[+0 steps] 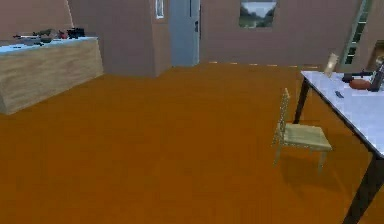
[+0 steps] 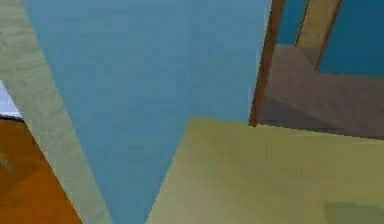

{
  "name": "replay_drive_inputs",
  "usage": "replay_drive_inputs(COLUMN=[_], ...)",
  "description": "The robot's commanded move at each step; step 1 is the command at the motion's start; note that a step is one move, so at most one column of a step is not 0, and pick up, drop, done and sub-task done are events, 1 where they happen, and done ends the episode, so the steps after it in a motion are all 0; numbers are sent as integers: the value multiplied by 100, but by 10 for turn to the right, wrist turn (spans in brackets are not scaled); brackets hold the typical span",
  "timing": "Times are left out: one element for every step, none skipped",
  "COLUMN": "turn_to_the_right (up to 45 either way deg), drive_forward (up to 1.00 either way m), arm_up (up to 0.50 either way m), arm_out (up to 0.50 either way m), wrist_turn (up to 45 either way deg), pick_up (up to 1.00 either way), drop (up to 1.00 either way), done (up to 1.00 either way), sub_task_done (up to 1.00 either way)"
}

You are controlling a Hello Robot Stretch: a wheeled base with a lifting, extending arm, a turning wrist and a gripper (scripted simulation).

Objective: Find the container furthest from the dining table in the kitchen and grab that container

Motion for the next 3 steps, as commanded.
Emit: replay_drive_inputs(turn_to_the_right=[0, 450, 180], drive_forward=[65, 0, 0], arm_up=[0, 0, 0], arm_out=[0, 0, 0], wrist_turn=[0, 0, 0], pick_up=[0, 0, 0], drop=[0, 0, 0], done=[0, 0, 0], sub_task_done=[0, 0, 0])
